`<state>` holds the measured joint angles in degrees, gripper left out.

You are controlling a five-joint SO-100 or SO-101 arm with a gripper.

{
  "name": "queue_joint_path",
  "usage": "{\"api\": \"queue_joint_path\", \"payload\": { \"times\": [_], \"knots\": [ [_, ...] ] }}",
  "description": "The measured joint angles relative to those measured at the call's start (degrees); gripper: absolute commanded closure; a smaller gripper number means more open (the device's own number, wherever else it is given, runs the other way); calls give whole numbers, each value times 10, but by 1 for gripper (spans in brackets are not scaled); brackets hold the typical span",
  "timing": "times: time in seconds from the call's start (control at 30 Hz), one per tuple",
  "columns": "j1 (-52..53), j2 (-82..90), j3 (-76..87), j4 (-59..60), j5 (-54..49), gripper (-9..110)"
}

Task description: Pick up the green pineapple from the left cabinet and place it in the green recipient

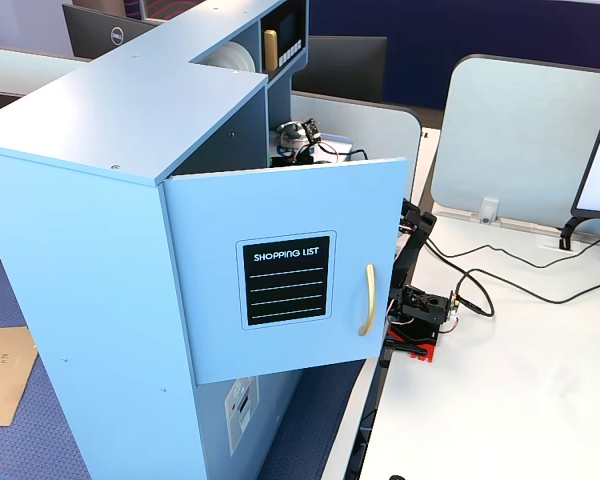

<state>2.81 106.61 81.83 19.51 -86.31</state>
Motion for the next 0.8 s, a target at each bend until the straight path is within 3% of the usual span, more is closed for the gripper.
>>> {"api": "queue_joint_path", "payload": {
  "times": [0.13, 0.33, 0.8],
  "knots": [
    [-1, -5, 0, 0, -11, 95],
    [-11, -7, 0, 0, 31, 66],
    [-5, -9, -11, 0, 77, 63]
  ]
}}
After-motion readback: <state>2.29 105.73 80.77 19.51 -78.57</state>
